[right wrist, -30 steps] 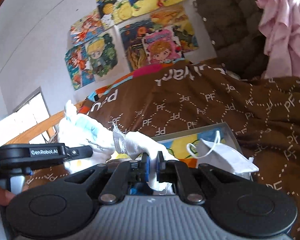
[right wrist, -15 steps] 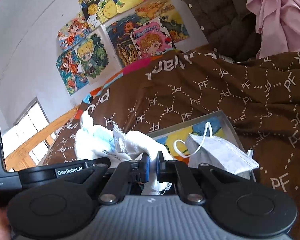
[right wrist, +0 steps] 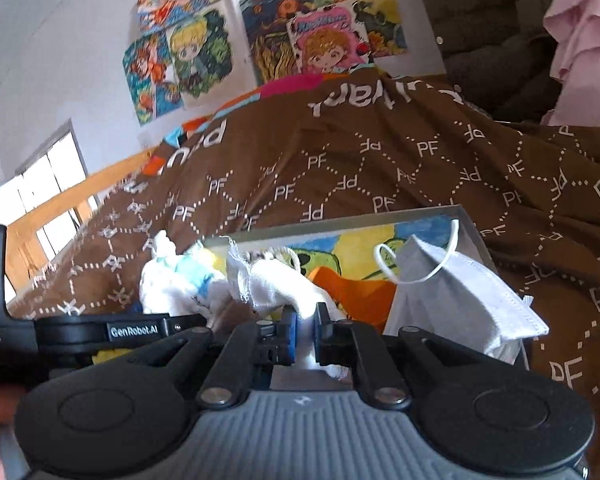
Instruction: Organize soft objects
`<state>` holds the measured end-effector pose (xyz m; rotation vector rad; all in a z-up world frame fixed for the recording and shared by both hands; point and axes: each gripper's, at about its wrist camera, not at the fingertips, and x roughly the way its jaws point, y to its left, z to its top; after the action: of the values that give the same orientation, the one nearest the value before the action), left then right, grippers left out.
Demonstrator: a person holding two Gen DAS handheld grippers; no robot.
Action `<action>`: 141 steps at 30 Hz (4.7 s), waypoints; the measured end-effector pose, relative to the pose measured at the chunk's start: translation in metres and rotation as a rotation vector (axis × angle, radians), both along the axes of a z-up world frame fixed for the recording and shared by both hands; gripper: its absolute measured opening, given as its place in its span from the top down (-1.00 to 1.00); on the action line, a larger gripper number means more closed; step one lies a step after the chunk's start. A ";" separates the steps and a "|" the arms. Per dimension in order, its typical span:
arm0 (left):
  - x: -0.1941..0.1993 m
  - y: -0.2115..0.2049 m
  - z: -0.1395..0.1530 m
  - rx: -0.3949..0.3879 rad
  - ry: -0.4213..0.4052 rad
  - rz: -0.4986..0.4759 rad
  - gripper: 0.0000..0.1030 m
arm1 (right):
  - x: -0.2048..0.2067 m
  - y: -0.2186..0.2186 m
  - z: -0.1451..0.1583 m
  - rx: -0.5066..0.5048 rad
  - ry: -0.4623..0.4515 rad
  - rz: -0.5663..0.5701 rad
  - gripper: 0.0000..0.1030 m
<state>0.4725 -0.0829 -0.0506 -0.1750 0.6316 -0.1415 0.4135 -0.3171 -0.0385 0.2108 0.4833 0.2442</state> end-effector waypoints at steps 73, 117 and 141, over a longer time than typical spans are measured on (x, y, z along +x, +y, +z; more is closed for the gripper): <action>-0.197 0.027 0.140 0.010 -0.291 0.059 -0.98 | -0.170 -0.022 0.129 0.077 -0.268 -0.067 -0.99; -0.302 0.052 0.063 0.022 -0.209 -0.013 -0.98 | -0.269 0.019 0.054 -0.073 -0.117 -0.148 -0.99; -0.309 0.069 0.039 0.072 -0.173 0.012 -0.98 | -0.285 0.045 0.022 -0.141 -0.095 -0.168 -0.99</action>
<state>0.1635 -0.0143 -0.0113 -0.0953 0.4621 -0.1206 0.1285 -0.2717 -0.0163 0.1012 0.3846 0.0556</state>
